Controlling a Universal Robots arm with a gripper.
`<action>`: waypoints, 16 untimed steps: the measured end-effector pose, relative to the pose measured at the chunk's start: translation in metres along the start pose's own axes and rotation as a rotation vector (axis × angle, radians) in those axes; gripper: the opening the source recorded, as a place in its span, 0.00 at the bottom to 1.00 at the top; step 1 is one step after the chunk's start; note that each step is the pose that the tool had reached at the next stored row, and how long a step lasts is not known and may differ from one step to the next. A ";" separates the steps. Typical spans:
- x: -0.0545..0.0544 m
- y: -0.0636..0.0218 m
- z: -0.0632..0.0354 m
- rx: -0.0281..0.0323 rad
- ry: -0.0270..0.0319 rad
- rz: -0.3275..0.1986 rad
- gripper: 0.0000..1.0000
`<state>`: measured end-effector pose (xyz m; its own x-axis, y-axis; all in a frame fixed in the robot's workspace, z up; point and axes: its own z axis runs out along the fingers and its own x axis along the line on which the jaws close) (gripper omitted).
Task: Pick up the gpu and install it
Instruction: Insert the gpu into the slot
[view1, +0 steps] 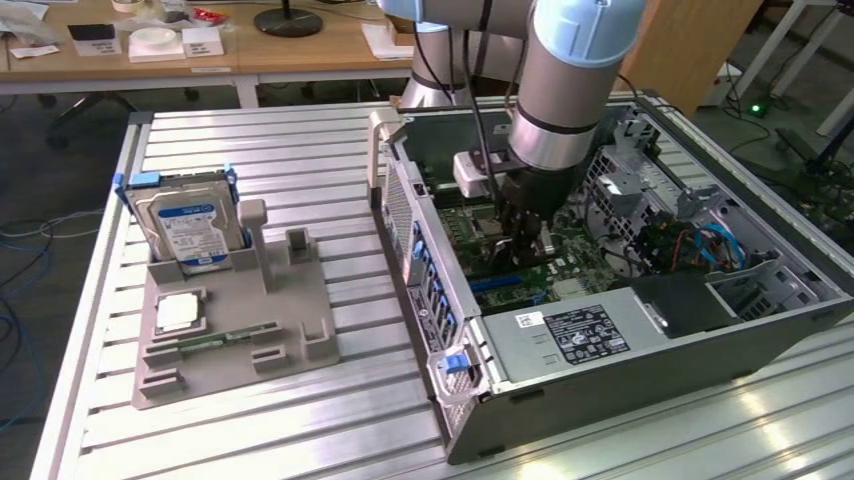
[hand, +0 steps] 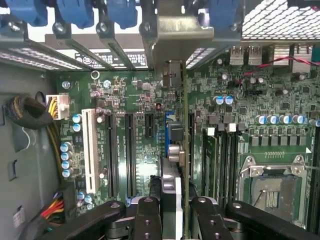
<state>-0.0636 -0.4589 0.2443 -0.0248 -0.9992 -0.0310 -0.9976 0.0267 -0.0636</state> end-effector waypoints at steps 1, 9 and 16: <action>0.000 0.0004 0.0006 0.0000 0.0000 0.000 0.28; 0.000 0.0046 0.0046 0.0000 -0.0001 0.000 0.28; 0.001 0.0057 0.0096 -0.0001 -0.0006 0.000 0.28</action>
<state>-0.0687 -0.4591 0.2343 -0.0246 -0.9992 -0.0315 -0.9976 0.0266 -0.0636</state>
